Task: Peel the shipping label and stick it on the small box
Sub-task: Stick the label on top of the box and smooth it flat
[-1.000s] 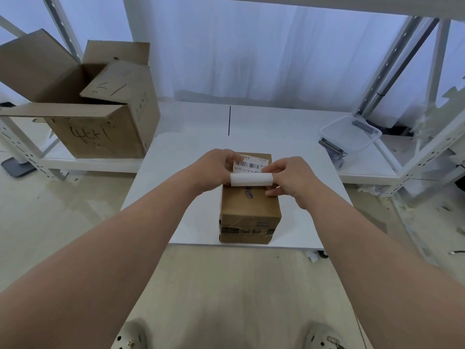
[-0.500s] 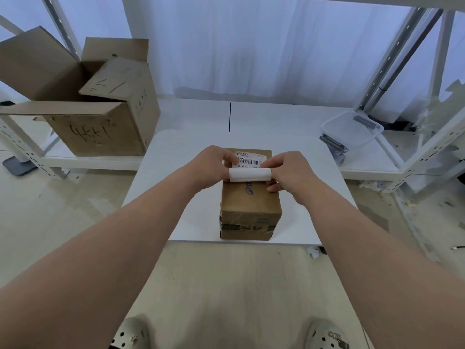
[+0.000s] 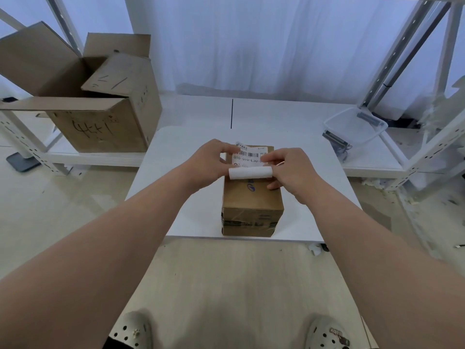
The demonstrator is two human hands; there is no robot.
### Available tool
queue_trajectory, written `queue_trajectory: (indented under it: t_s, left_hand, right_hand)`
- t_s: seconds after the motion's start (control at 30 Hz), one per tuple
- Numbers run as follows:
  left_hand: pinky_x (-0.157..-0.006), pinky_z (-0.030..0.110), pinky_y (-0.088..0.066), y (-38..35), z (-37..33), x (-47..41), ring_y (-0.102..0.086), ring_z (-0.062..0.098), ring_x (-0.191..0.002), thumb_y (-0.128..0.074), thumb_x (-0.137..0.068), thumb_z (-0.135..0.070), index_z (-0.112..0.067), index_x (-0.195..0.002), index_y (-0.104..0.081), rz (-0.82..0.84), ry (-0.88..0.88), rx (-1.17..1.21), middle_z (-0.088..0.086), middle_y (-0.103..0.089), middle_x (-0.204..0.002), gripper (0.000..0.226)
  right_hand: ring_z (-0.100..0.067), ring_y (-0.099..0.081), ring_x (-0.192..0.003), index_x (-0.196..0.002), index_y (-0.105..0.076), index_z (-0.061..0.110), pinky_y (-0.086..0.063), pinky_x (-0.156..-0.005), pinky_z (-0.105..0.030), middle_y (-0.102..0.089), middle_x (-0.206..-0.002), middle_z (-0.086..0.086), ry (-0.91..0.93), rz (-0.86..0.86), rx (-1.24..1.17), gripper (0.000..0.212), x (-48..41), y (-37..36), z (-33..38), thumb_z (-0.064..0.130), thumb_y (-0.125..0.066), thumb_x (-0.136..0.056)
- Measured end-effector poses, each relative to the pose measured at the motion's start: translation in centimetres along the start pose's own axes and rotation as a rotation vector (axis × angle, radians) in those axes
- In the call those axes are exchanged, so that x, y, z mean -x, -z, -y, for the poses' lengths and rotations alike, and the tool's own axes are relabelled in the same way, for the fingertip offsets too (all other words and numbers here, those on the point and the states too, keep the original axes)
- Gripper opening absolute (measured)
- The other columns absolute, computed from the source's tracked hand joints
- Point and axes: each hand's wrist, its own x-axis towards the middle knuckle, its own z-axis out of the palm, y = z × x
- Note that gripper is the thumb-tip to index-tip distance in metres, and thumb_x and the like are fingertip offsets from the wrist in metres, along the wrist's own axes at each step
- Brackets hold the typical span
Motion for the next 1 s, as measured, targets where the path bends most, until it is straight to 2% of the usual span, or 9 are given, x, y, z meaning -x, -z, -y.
queue_trajectory:
  t_s: [0.17, 0.27, 0.47, 0.53, 0.6, 0.67, 0.8, 1.0]
  left_hand:
    - [-0.064, 0.009, -0.048, 0.0, 0.2, 0.2, -0.059, 0.008, -0.083, -0.068, -0.083, -0.007, -0.01, -0.106, -0.064, -0.023, 0.076, 0.208, -0.002, -0.06, -0.107, 0.023]
    - [-0.078, 0.019, -0.054, 0.1, 0.1, 0.2, -0.062, 0.016, -0.084, -0.064, -0.084, -0.002, -0.007, -0.092, -0.068, -0.026, 0.118, 0.236, 0.002, -0.065, -0.093, 0.01]
    - [-0.072, 0.02, -0.051, -0.3, -0.1, 0.3, -0.058, 0.01, -0.073, -0.064, -0.084, -0.005, -0.009, -0.094, -0.07, -0.057, 0.082, 0.03, 0.003, -0.063, -0.092, 0.012]
    - [-0.066, 0.015, -0.045, -0.5, -0.2, 0.1, -0.054, 0.009, -0.074, -0.063, -0.084, -0.005, -0.008, -0.097, -0.07, -0.074, 0.053, -0.047, 0.002, -0.062, -0.095, 0.016]
    - [-0.063, 0.012, -0.04, -0.6, -0.3, 0.0, -0.053, 0.012, -0.079, -0.061, -0.084, -0.002, -0.008, -0.099, -0.07, -0.08, 0.037, -0.094, 0.002, -0.061, -0.096, 0.018]
    - [-0.063, 0.012, -0.04, -0.8, -0.3, 0.0, -0.053, 0.015, -0.083, -0.061, -0.084, -0.001, -0.007, -0.1, -0.069, -0.077, 0.035, -0.102, 0.003, -0.061, -0.098, 0.02]
    - [-0.066, 0.012, -0.043, -1.0, -0.4, -0.1, -0.054, 0.016, -0.084, -0.061, -0.085, -0.002, -0.008, -0.101, -0.069, -0.077, 0.02, -0.126, 0.004, -0.061, -0.1, 0.019]
    - [-0.066, 0.012, -0.042, -1.1, -0.4, -0.4, -0.054, 0.014, -0.083, -0.058, -0.085, -0.001, -0.009, -0.1, -0.07, -0.077, 0.004, -0.199, 0.002, -0.061, -0.096, 0.021]
  right_hand:
    - [-0.018, -0.053, -0.054, -0.109, -0.067, 0.011, -0.055, -0.047, -0.022, -0.053, -0.104, -0.004, 0.066, -0.038, 0.042, 0.023, 0.1, -0.1, -0.2, 0.004, -0.052, -0.093]
    - [-0.019, -0.052, -0.055, -0.108, -0.067, 0.011, -0.052, -0.044, -0.018, -0.054, -0.102, -0.006, 0.09, -0.035, 0.055, 0.024, 0.2, -0.1, -0.5, 0.001, -0.053, -0.092]
    - [-0.017, -0.052, -0.054, -0.11, -0.067, 0.009, -0.047, -0.043, -0.011, -0.056, -0.102, -0.005, 0.098, -0.052, 0.115, 0.025, 0.0, 0.0, -0.5, 0.001, -0.051, -0.093]
    - [-0.017, -0.053, -0.064, -0.111, -0.068, 0.008, -0.049, -0.055, -0.015, -0.058, -0.102, -0.004, 0.127, -0.063, 0.168, 0.026, -0.1, 0.1, -0.5, 0.001, -0.05, -0.093]
    - [-0.016, -0.051, -0.079, -0.111, -0.069, 0.007, -0.042, -0.072, -0.02, -0.058, -0.101, -0.002, 0.147, -0.067, 0.226, 0.027, -0.1, 0.1, -0.6, 0.001, -0.052, -0.091]
    - [-0.014, -0.05, -0.084, -0.11, -0.07, 0.008, -0.038, -0.077, -0.021, -0.058, -0.099, -0.001, 0.145, -0.067, 0.241, 0.026, -0.1, 0.2, -0.8, 0.001, -0.054, -0.09]
    - [-0.012, -0.051, -0.082, -0.108, -0.07, 0.009, -0.039, -0.075, -0.021, -0.06, -0.098, -0.002, 0.124, -0.067, 0.181, 0.026, -0.2, 0.5, -1.2, 0.001, -0.057, -0.088]
    - [-0.004, -0.047, -0.071, -0.108, -0.07, 0.009, -0.037, -0.063, -0.013, -0.06, -0.098, -0.003, 0.111, -0.053, 0.148, 0.025, -0.4, 0.4, -1.5, 0.002, -0.057, -0.088]
